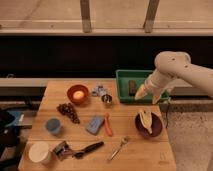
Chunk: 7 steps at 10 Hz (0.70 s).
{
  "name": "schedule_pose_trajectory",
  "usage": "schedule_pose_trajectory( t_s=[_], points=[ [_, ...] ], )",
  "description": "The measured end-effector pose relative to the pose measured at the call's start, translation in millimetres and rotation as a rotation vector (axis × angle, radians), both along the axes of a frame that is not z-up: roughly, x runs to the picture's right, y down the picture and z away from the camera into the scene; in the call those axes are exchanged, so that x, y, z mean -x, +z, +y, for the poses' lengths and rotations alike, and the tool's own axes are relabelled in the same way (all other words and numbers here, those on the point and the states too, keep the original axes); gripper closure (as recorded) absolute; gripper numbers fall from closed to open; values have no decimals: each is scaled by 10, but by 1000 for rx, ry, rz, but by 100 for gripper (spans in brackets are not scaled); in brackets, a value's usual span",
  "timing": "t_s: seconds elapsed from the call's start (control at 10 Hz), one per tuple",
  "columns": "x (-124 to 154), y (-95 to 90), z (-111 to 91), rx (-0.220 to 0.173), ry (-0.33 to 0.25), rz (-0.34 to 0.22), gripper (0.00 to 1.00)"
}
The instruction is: Place grapes in paper cup
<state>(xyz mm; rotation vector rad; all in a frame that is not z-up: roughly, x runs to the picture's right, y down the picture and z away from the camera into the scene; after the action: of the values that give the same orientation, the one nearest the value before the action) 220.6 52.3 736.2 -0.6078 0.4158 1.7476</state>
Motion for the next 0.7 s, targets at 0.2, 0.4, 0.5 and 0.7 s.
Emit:
schedule_pose_trajectory(
  t_s=[0.2, 0.4, 0.5, 0.7],
  points=[
    [239, -14, -43, -20, -58, -31, 35],
    [660, 11, -161, -42, -126, -75, 35],
    [867, 28, -218, -50, -153, -94, 35],
    [1365, 59, -357, -69, -219, -143, 35]
  ],
)
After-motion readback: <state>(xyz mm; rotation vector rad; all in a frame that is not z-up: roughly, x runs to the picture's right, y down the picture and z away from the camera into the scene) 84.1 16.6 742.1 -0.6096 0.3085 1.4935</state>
